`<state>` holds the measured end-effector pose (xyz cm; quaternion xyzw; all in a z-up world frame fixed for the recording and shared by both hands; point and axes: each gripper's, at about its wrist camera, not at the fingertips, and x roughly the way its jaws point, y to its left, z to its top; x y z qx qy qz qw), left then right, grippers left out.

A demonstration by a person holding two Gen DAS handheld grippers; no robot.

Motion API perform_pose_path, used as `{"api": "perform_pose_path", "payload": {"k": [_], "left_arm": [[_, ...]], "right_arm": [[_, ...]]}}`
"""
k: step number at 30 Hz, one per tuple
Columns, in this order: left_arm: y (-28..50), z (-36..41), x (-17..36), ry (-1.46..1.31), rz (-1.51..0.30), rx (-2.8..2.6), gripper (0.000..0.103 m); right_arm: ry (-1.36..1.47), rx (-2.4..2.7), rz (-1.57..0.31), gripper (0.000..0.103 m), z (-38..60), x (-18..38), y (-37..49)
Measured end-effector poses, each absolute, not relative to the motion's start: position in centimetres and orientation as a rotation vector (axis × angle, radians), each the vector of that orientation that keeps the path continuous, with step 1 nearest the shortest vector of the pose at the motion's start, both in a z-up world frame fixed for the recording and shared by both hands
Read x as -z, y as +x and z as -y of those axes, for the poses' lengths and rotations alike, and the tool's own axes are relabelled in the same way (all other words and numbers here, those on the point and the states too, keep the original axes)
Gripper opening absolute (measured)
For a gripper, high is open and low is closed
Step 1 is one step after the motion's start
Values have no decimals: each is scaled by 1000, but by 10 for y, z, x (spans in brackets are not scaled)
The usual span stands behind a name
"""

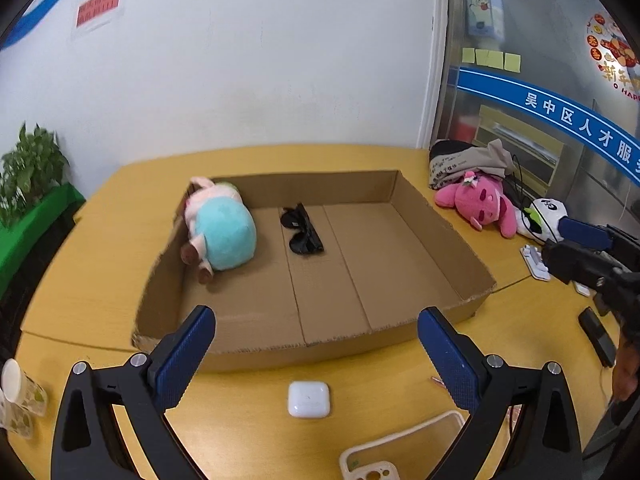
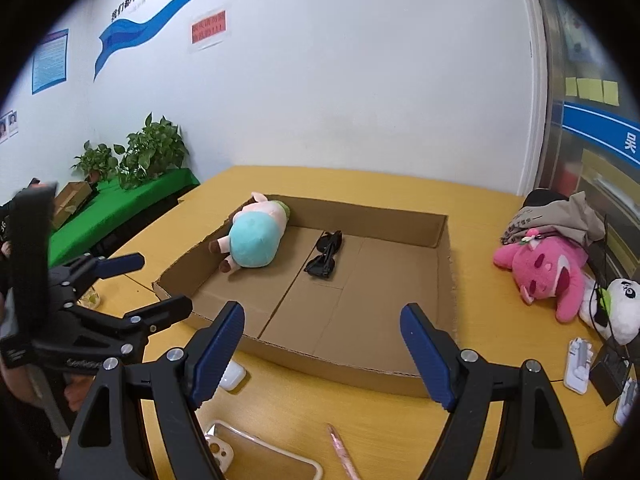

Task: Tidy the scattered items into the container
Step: 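Withdraw the right gripper from the box toward the pink pen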

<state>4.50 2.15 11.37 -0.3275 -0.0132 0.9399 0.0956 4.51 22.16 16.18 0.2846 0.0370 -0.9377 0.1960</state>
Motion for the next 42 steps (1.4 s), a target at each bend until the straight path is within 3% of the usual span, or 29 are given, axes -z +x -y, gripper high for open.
{"api": "perform_pose_path", "payload": {"k": [6,16,24,29,33,37,42], "left_arm": [[37,-28,-85,-1126,207,-2583,103],[38,-57,-56,-1242,160,-2466,103],[37,-56,-58,-1204,151,-2456,103],[37,-55,-57,-1175,181,-2433,103],[43,-57,-54,-1176,201,-2396,103],[52,-62,-48,-1192,201,-2349,103],[59,-66,-38,-1216,195,-2299,103]], "right_arm": [[964,2618,-66,80,-265,-128,46],[1283,2482,-57,79,-289,-41,53],[910,2584,40,78,-304,-125,72],[727,2661,-25,78,-308,-190,76],[739,2697,-145,78,-299,-217,71],[848,2662,-239,78,-296,-193,76],[1178,2612,-315,78,-318,-115,81]]}}
